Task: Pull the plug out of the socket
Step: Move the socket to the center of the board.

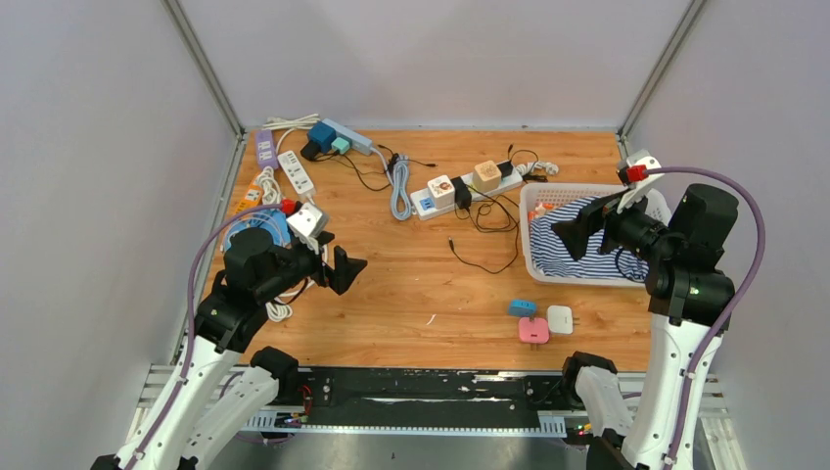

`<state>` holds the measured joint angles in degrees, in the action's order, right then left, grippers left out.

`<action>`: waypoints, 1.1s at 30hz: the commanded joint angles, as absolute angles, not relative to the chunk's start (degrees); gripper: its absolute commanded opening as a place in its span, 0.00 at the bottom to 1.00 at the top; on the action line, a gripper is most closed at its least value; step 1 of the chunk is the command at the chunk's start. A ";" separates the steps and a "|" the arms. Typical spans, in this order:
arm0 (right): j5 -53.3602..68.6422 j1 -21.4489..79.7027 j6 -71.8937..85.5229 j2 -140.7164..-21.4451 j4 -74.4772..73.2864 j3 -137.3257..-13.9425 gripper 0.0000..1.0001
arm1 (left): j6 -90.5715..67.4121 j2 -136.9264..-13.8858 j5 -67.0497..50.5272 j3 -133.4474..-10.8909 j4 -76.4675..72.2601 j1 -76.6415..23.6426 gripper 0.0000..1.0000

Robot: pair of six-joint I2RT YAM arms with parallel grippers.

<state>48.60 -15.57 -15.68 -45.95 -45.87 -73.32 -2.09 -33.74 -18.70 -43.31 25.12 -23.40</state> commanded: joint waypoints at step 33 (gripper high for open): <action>71.23 -12.00 -48.66 -47.98 -45.38 -53.17 1.00 | 10.29 -69.62 -13.16 -52.51 -1.94 -40.31 1.00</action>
